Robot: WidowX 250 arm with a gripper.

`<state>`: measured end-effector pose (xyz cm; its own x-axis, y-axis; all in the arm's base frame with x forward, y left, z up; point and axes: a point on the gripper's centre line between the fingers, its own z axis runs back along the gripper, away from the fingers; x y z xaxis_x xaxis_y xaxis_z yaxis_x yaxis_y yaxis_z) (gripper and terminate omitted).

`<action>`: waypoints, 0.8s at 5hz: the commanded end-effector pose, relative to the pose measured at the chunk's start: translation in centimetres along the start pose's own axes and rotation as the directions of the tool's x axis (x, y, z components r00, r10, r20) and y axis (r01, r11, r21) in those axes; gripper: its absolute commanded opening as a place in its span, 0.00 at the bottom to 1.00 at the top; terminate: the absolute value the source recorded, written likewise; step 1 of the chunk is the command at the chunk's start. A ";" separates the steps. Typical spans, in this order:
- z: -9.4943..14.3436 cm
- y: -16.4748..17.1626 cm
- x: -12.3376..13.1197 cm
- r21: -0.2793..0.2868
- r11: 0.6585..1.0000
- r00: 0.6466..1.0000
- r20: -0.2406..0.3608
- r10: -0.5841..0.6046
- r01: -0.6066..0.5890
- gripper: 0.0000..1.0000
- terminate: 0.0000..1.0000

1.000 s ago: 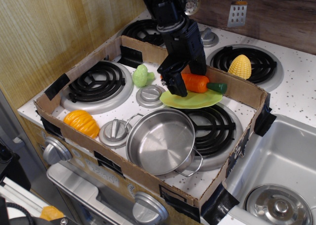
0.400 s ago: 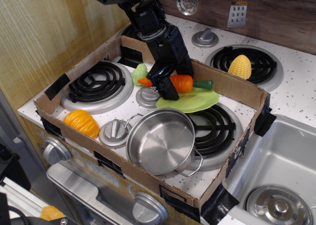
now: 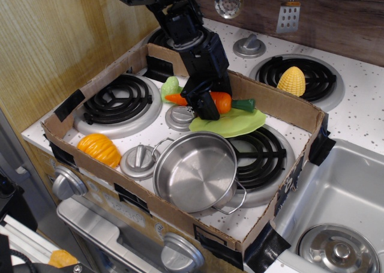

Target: Take carrot off plate

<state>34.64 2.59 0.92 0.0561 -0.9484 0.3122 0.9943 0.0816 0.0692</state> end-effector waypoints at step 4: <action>6.5 -1.6 2.9 0.144 0.898 0.863 -0.248 0.440 -0.416 0.00 0.00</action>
<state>32.50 1.98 6.35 0.5161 -0.8556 0.0407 0.8556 0.5172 0.0225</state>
